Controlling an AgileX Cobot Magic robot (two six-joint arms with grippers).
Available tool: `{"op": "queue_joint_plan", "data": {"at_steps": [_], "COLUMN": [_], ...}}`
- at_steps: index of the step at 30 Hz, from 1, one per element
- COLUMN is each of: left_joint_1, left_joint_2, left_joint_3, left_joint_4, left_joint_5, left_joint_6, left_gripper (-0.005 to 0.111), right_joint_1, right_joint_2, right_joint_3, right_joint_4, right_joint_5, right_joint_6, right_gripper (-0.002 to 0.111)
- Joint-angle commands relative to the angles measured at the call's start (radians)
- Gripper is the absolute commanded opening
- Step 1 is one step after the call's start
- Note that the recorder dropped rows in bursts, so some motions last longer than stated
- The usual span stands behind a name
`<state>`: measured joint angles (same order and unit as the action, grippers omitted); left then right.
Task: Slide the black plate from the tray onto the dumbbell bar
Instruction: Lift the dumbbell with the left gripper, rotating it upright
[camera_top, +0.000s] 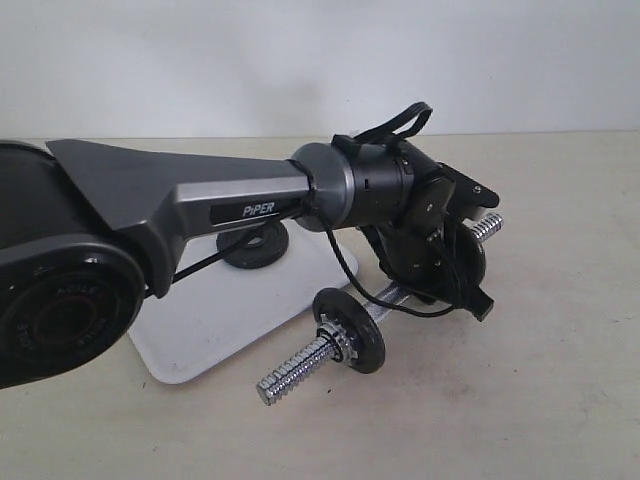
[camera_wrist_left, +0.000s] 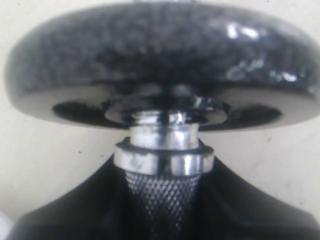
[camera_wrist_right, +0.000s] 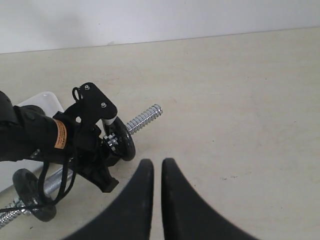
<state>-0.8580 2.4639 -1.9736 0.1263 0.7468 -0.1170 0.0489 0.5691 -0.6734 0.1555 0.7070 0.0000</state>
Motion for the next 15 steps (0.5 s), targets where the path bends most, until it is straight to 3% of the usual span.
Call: {"op": "queue_joint_plan", "data": {"at_steps": [1, 15], "left_joint_1": [0.000, 0.000], "left_joint_2": [0.020, -0.051], "left_joint_3": [0.007, 0.007], "left_joint_4": [-0.069, -0.114], "left_joint_5": [0.013, 0.011], "left_joint_6": [0.065, 0.137], "left_gripper": [0.004, 0.004], "right_joint_1": [0.000, 0.000], "right_joint_2": [0.001, 0.001], "right_joint_3": [0.006, 0.006], "right_joint_4": [-0.007, -0.007], "right_joint_5": [-0.006, -0.006], "right_joint_6": [-0.010, -0.014], "right_gripper": [0.004, 0.004]}}
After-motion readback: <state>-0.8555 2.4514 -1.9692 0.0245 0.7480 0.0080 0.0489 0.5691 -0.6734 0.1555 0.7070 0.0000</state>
